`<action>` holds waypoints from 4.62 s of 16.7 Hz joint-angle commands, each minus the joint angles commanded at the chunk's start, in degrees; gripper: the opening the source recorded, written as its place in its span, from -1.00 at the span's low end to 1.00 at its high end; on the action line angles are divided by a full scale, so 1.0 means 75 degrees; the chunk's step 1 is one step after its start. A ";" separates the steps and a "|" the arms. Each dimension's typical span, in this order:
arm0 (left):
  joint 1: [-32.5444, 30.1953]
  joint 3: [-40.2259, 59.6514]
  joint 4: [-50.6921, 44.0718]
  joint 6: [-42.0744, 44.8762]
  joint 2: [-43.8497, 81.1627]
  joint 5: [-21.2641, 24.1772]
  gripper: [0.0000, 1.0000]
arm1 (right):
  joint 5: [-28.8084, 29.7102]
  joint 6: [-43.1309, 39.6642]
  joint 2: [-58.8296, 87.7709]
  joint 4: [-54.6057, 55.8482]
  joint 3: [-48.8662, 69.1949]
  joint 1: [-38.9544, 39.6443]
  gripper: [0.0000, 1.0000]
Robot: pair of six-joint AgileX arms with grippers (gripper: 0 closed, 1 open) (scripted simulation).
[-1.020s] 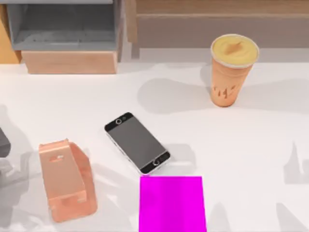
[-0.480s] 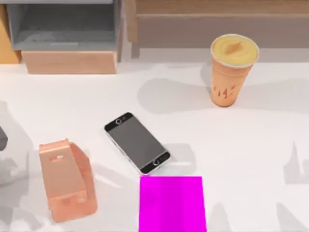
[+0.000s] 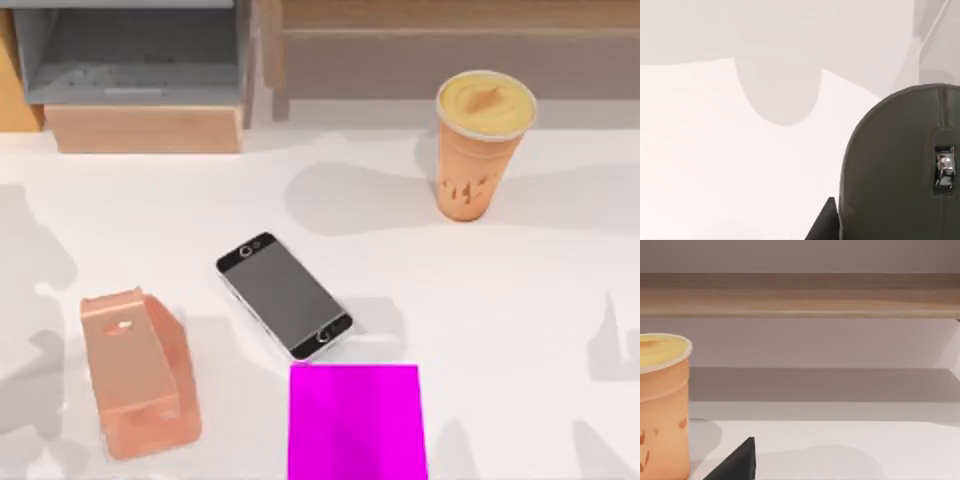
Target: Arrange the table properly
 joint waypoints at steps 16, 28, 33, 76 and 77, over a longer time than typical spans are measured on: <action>-0.2272 0.1316 0.1158 -0.4572 0.1292 0.0497 -1.00 | 0.0000 0.0000 0.0000 0.0000 0.0000 0.0000 1.00; -0.7340 0.2042 0.1652 -1.3784 0.2879 0.0202 -1.00 | 0.0000 0.0000 0.0000 0.0000 0.0000 0.0000 1.00; -0.8962 0.1915 0.1436 -1.5786 0.3214 -0.0102 -1.00 | 0.0000 0.0000 0.0000 0.0000 0.0000 0.0000 1.00; -0.8688 0.2374 0.1273 -1.6476 0.3504 -0.0124 1.00 | 0.0000 0.0000 0.0000 0.0000 0.0000 0.0000 1.00; -0.8490 0.2611 0.1105 -1.6660 0.3611 -0.0116 1.00 | 0.0000 0.0000 0.0000 0.0000 0.0000 0.0000 1.00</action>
